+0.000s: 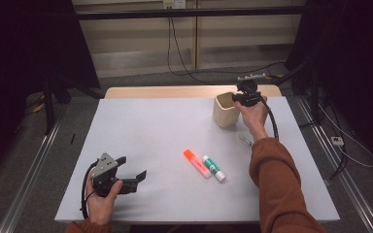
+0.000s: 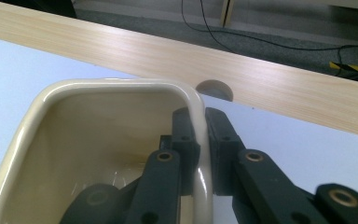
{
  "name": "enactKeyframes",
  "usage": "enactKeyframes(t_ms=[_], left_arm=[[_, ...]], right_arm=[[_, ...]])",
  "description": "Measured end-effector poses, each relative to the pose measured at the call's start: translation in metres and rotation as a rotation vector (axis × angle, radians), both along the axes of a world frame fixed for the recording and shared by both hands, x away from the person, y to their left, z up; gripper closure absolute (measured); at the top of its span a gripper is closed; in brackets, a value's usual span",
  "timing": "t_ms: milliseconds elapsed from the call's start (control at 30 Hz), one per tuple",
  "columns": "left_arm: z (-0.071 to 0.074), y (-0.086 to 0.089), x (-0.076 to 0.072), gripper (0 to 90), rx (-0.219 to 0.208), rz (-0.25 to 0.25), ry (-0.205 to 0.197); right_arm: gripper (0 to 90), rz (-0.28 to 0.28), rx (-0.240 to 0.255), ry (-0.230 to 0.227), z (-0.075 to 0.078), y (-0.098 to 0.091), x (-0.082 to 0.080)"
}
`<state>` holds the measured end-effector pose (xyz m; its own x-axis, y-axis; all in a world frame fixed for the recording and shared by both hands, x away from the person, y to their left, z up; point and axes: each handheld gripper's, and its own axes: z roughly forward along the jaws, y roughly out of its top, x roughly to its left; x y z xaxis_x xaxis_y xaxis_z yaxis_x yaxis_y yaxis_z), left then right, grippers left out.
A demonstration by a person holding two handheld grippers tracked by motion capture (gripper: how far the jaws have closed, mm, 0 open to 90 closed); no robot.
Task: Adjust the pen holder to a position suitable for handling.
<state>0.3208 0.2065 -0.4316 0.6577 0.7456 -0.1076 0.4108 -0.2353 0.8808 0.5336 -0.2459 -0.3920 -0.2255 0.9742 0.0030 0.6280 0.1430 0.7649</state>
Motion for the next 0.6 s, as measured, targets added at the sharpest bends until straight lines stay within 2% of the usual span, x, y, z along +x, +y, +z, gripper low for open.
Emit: enactKeyframes(t_ms=[300, 400, 600], left_arm=[[0.001, 0.0, 0.0, 8.2, 0.005, 0.0, 0.0], [0.001, -0.001, -0.001, 8.2, 0.007, -0.004, -0.002], [0.001, -0.001, 0.0, 8.2, 0.009, -0.005, -0.002]], right_arm=[[83.5, 0.073, 0.02, -0.016, 0.013, 0.024, -0.02], [83.6, 0.107, 0.023, -0.006, 0.016, 0.036, -0.031], [83.5, 0.155, 0.013, 0.002, 0.015, 0.053, -0.045]])
